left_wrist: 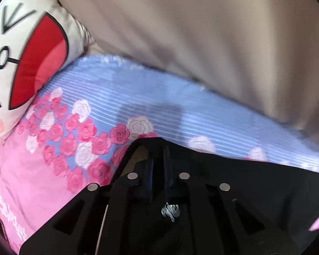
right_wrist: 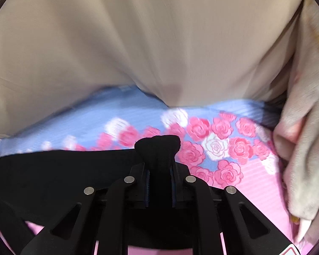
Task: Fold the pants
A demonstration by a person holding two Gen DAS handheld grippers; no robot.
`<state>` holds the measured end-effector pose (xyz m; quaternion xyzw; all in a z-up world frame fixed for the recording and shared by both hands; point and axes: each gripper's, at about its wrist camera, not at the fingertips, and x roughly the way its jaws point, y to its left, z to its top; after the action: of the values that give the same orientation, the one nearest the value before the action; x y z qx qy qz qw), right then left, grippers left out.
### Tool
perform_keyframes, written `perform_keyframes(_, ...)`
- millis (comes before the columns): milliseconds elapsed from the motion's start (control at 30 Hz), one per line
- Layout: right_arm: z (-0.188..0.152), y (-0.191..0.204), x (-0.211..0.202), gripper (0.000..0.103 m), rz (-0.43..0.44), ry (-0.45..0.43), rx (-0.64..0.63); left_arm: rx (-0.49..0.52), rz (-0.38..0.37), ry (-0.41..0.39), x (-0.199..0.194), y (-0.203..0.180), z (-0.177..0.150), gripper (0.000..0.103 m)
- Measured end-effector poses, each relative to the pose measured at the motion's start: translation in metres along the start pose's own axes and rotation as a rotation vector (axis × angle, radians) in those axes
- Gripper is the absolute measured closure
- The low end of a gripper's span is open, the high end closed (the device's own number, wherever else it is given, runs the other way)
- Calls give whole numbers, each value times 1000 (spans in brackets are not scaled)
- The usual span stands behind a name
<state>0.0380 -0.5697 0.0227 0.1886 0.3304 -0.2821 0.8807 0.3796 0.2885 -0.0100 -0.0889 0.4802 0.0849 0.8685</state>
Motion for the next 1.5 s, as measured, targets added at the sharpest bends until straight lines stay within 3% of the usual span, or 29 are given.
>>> perform_keyframes(100,2,8,-50,91,44,-78,-15,20,-59,-75,-56,2,-14,97)
perform_keyframes(233,-18,7,-122,91,90,-154,-54,35,-150,-140,-134,19,-56,96)
perform_keyframes(333,-49,2,-170,91,103,-190,-74,44,-175,-176,-177,38,-96,96)
perform_keyframes(433,-84,-10,-198,91,95,-186,-70,49,-144,-159,-199,55,-140,96)
perform_keyframes(600,-138,-40,-196,91,79,-116,-2,71,-5,-73,-181,75,-204,92)
perform_keyframes(700,-177,-49,-183,90,67,-49,41,-1,37,29,-145,95,-236,83)
perform_keyframes(767,-196,-52,-176,87,36,-11,48,-23,87,41,-138,102,-250,80)
perform_keyframes(833,-212,-56,-180,74,13,-13,59,-52,104,26,-149,106,-258,69)
perform_keyframes(867,-213,-58,-186,71,7,-28,69,-72,94,2,-159,107,-257,49)
perform_keyframes(900,-212,-59,-193,60,4,-43,78,-83,85,-28,-169,107,-255,30)
perform_keyframes(933,-211,-61,-205,47,-18,-73,90,-95,82,-87,-186,106,-253,23)
perform_keyframes(967,-209,-63,-214,42,-51,-103,98,-103,116,-152,-205,103,-251,16)
perform_keyframes(1000,-209,-65,-224,36,-82,-134,106,-109,145,-196,-218,100,-250,16)
perform_keyframes(1067,-206,-70,-241,36,-88,-176,141,-112,169,-247,-234,92,-249,14)
perform_keyframes(1167,-207,-82,-252,36,6,-198,239,-86,169,-285,-239,67,-249,10)
perform_keyframes(1233,-206,-86,-250,36,66,-191,273,-37,177,-264,-225,43,-249,9)
perform_keyframes(1333,-202,-83,-228,29,114,-114,260,21,200,-197,-191,11,-253,9)
perform_keyframes(1500,-194,-79,-166,29,95,78,268,59,215,-106,-153,-25,-268,9)
